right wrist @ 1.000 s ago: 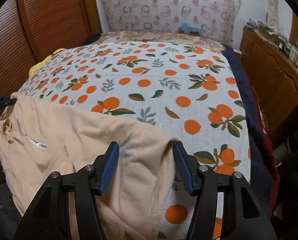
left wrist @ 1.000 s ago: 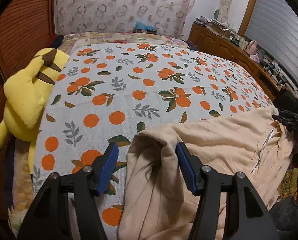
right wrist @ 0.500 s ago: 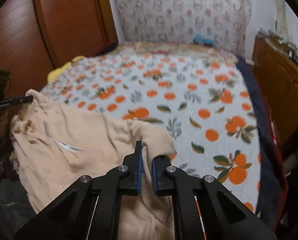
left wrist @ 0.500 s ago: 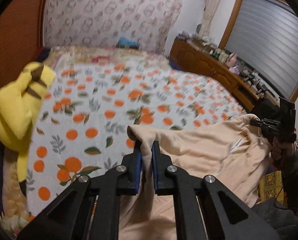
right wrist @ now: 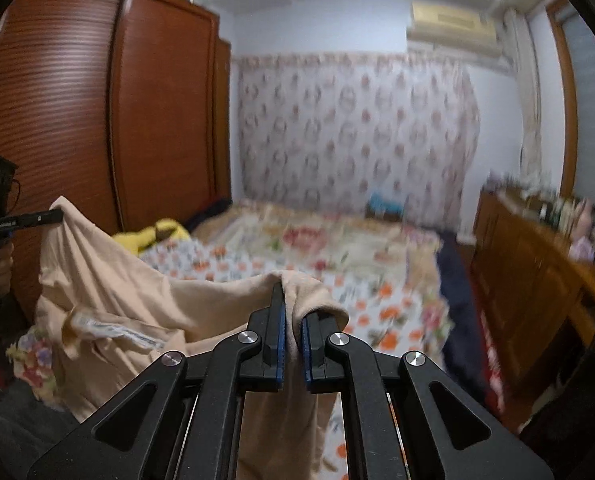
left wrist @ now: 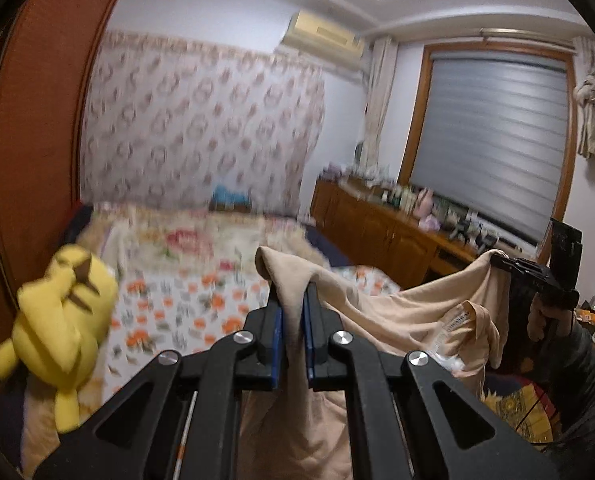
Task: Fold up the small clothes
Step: 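Grasp the peach shirt edge with the left gripper while the right gripper grasps too, then lift the shirt high with both grippers, holding it spread between them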
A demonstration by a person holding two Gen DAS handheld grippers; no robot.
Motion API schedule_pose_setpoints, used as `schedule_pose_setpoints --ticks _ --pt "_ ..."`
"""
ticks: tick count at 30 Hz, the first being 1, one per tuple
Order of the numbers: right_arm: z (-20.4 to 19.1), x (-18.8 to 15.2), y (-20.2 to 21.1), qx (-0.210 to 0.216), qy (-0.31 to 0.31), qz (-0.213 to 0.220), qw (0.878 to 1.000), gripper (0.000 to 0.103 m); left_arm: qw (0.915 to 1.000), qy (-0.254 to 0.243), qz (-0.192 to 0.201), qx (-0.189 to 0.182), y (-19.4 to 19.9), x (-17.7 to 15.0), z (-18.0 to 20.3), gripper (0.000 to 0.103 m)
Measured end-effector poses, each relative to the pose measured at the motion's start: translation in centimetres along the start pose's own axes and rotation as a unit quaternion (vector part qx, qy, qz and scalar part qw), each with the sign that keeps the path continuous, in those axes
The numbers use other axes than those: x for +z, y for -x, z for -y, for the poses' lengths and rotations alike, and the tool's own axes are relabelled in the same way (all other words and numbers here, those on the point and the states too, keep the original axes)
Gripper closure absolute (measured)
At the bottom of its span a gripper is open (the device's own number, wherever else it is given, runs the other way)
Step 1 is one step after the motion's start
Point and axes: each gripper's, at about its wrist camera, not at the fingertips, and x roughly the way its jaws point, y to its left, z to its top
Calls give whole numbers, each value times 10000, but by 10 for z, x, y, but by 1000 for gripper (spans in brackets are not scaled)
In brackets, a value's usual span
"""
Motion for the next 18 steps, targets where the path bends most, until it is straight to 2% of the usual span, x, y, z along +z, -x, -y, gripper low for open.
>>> schedule_pose_setpoints --ticks 10,18 --pt "-6 97 79 -88 464 1138 9924 100 9930 -448 1079 140 55 89 8 98" --pt "-11 160 121 -304 850 1724 9809 100 9860 -536 1568 208 74 148 3 98"
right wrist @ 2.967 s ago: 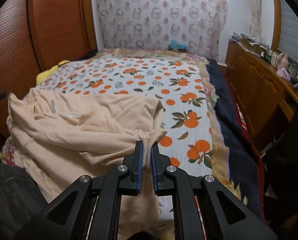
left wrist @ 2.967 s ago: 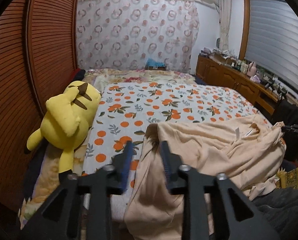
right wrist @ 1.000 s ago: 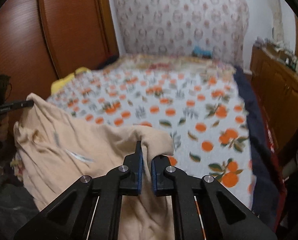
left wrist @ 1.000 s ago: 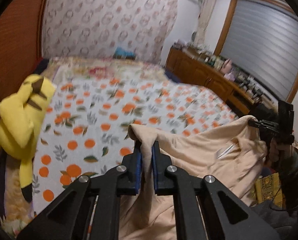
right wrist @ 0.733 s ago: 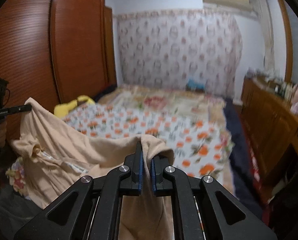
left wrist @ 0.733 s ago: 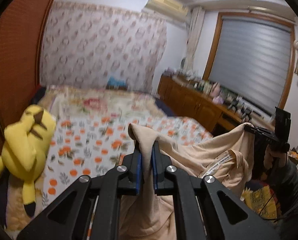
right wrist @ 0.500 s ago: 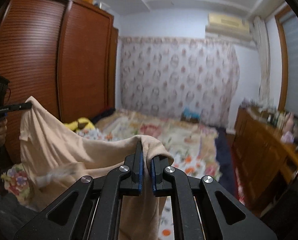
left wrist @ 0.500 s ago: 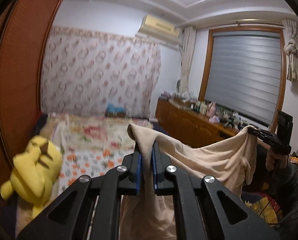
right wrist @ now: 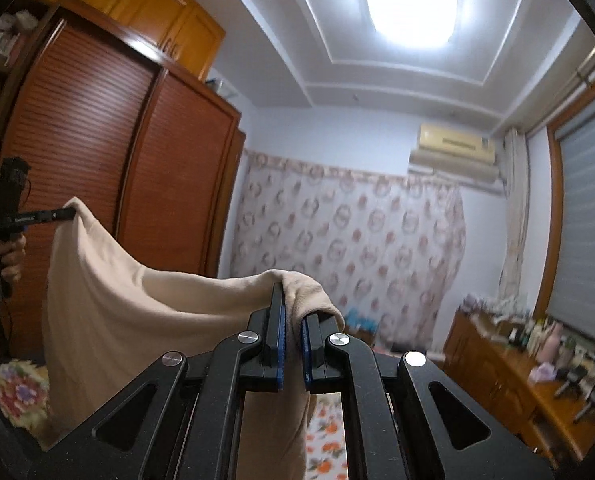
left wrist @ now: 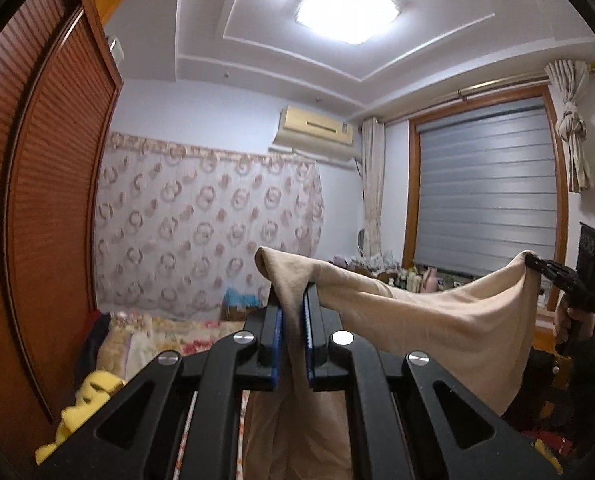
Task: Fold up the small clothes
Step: 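Lift the shirt high with both grippers, holding it spread between them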
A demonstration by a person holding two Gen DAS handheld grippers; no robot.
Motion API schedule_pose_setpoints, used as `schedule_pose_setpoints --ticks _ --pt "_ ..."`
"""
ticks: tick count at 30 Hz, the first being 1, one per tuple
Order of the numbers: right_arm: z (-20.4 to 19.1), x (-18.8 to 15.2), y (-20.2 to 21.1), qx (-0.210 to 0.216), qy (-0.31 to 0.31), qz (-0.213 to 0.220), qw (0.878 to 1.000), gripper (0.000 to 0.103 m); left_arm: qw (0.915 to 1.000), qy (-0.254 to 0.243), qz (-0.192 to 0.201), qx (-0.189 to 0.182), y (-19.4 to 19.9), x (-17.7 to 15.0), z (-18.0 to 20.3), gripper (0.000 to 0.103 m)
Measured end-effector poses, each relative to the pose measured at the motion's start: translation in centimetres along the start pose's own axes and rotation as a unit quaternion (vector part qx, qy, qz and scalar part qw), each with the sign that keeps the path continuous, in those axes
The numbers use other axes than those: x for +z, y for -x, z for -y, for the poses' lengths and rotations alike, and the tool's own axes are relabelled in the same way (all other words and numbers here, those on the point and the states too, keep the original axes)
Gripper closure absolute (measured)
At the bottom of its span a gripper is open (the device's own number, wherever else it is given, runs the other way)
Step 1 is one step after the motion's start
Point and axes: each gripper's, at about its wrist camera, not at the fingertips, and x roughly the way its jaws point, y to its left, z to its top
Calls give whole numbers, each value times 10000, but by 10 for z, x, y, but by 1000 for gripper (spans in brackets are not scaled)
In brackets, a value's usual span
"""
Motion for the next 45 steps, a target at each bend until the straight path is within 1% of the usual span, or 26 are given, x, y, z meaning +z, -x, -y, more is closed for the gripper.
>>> schedule_pose_setpoints --ticks 4,5,7,9,11,13,17,19,21,23,25,28,32,35,37,39,41,44,45 --pt "12 36 -1 -113 34 246 9996 100 9997 -159 134 146 -7 25 -3 98" --pt "16 41 -2 -111 22 267 9996 100 9996 -178 127 177 -9 27 -4 98" --pt "24 51 -12 -213 89 214 9995 100 9996 -151 19 230 -23 28 -12 98" --pt "31 50 -32 -328 111 39 9994 100 9994 -144 -85 299 -37 23 -17 98" --pt "37 41 -50 -352 70 -142 9993 100 9987 -176 -222 422 -57 10 -25 97" --pt "44 23 -79 -423 77 -355 9984 100 9979 -173 -354 509 -77 -8 -35 97" --pt "52 -14 -119 -364 -70 -569 9977 100 9960 -85 -579 669 -114 -49 -56 97" --pt "53 -33 -136 -322 -137 -616 9975 100 9956 43 -641 676 -125 -63 -65 97" --pt "54 -43 -144 -261 -227 -609 9975 100 9958 30 -649 643 -125 -63 -60 97" --pt "50 -41 -145 -226 -182 -624 9976 100 9961 -88 -588 658 -120 -57 -53 97" --pt "46 -34 -137 -239 -130 -553 9981 100 9968 -155 -449 644 -104 -47 -43 97" --pt "40 -18 -113 -242 -105 -357 9990 100 9975 -202 -285 616 -80 -30 -32 97" --pt "28 8 -76 -277 113 -133 9995 100 9978 -318 -45 580 -43 -4 -18 97" --pt "23 27 -55 -255 216 15 9994 100 9985 -297 127 447 -23 16 -14 97" --pt "18 41 -41 -225 292 131 9992 100 9980 -377 202 472 -14 23 -9 97" --pt "15 48 -37 -251 391 147 9988 100 9978 -433 153 476 -13 27 -6 97" --pt "15 50 -41 -277 449 85 9986 100 9976 -458 48 512 -23 27 -10 97" --pt "21 42 -58 -320 410 -100 9986 100 9971 -451 -158 592 -49 14 -20 97" --pt "25 35 -71 -305 358 -214 9987 100 9967 -440 -256 626 -60 7 -24 97"
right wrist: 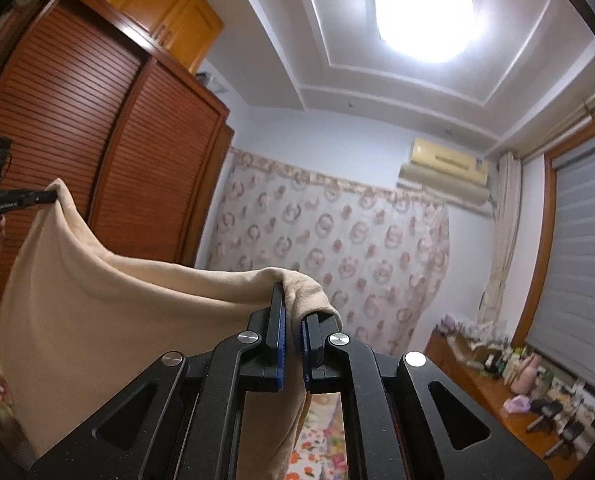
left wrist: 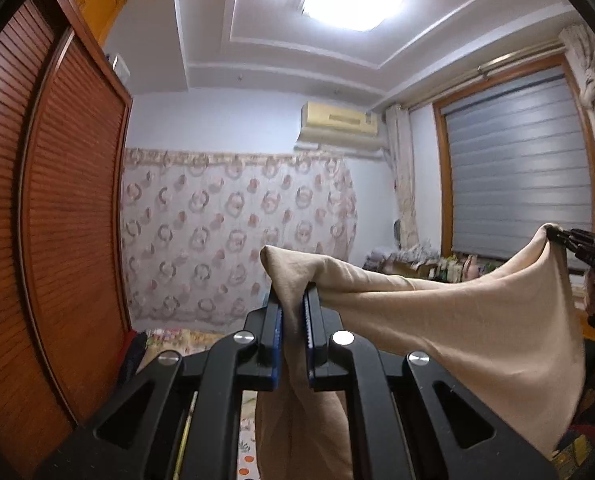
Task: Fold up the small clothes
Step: 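Lift the shirt high with both grippers, holding it spread between them, then lay the shirt down on the bed and open both grippers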
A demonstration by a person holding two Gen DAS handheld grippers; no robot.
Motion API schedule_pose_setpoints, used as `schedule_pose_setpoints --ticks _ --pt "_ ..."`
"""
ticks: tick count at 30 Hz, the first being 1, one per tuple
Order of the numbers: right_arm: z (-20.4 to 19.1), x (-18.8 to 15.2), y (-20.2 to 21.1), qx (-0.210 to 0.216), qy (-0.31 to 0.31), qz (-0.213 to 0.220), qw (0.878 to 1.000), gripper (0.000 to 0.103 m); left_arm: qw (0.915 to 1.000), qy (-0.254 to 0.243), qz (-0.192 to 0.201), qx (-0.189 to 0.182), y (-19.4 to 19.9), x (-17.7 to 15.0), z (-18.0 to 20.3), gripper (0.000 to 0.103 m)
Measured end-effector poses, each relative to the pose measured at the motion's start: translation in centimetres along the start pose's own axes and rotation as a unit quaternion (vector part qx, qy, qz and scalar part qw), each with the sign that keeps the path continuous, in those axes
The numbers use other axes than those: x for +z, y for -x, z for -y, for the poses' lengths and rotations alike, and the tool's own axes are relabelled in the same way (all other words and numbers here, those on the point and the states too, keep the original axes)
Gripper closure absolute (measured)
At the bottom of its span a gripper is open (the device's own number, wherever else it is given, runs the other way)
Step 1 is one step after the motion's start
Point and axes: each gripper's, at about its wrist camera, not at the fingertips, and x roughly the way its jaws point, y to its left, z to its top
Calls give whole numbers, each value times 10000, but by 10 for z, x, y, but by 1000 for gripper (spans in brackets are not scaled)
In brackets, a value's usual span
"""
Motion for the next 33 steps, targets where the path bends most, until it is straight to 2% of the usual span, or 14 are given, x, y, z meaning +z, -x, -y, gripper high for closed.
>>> schedule_pose_setpoints --ticks 4,7,10,12,16,19,25,30,32,33 --pt "3 -41 -56 66 -129 -482 9987 100 9979 64 -626 184 -75 -52 -14 97" --pt "3 -95 -115 204 -326 -896 9952 100 9938 55 -1056 345 -127 -101 -24 97" --pt "2 -147 -170 254 -514 -1327 9895 99 9862 170 -1591 416 -180 -153 -37 96" --pt "-2 -182 -210 296 -544 -1683 9838 100 9828 158 -1782 454 -206 -175 -41 96" --pt "-8 -226 -270 378 -540 -2189 9735 100 9742 228 -2191 498 -250 -210 -46 96" --pt "-8 -255 -308 435 -554 -2533 9648 99 9689 242 -2413 484 -276 -227 -46 96" --pt "-5 -298 -351 482 -635 -3024 9498 99 9583 231 -2832 320 -310 -246 -52 92" --pt "4 -324 -386 392 -929 -3371 9361 96 9521 329 -3024 308 -318 -252 -64 65" --pt "4 -331 -390 391 -989 -3456 9323 88 9492 373 -3106 335 -313 -255 -66 62" --pt "2 -335 -392 403 -991 -3508 9303 84 9480 412 -3141 290 -311 -256 -67 57"
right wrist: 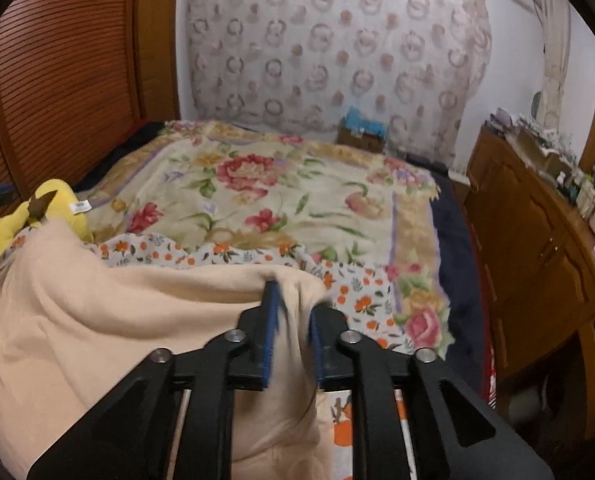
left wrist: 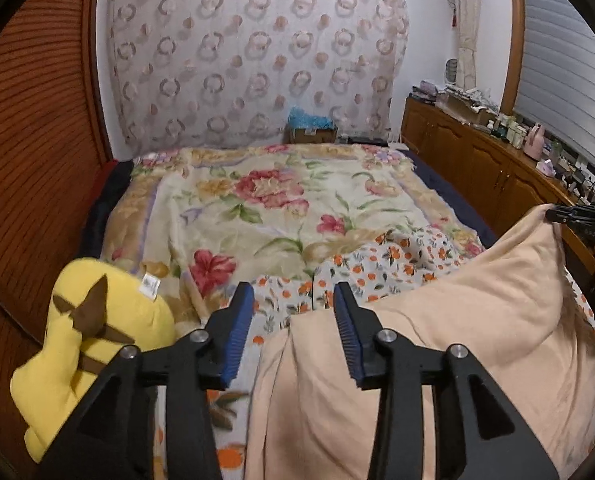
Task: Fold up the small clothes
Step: 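Lay the shirt down on the bed and open both grippers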
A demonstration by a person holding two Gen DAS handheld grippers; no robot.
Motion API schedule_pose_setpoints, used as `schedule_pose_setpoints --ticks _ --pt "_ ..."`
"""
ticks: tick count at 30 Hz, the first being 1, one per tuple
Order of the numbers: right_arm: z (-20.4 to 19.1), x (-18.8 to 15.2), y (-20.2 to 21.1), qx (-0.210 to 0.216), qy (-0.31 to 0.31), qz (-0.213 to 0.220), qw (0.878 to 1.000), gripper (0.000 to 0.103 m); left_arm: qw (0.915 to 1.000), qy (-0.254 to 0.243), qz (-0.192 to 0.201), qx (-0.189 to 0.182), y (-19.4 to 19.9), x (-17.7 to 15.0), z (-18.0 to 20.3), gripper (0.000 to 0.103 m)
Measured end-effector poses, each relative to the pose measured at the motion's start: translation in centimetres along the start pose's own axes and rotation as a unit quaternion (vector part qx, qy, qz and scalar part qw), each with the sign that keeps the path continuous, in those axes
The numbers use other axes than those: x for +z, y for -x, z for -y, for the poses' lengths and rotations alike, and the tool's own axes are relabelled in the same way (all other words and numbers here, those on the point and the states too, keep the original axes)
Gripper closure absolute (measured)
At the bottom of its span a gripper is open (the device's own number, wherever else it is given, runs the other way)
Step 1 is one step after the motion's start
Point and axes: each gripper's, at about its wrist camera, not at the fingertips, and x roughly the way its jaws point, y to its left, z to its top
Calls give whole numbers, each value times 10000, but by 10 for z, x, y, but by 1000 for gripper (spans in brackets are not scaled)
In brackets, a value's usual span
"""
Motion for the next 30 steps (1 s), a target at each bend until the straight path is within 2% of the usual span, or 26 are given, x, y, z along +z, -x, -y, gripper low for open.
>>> schedule_pose_setpoints --ticks 2,5,9,12,19,24,30 --pt "-1 -3 -3 -13 -10 -70 10000 71 9999 17 -78 -129 4 -10 -1 47" --pt "0 -17 -1 -10 -99 -171 9998 62 9992 56 -281 -289 12 -29 2 45" --pt "5 -39 13 61 -399 -283 9988 60 9988 78 -463 -108 25 -61 11 45" --pt "2 -62 27 181 -558 -367 9976 60 9978 110 -647 -108 30 -80 17 45" --pt "-19 -112 42 517 -873 -790 9917 60 9950 200 -976 -29 33 -109 25 45" --pt "-26 -126 37 594 -971 -967 9888 60 9931 230 -1151 56 30 -120 27 45" --pt "-26 -120 31 542 -1079 -880 9888 60 9933 374 -1091 41 31 -122 23 45"
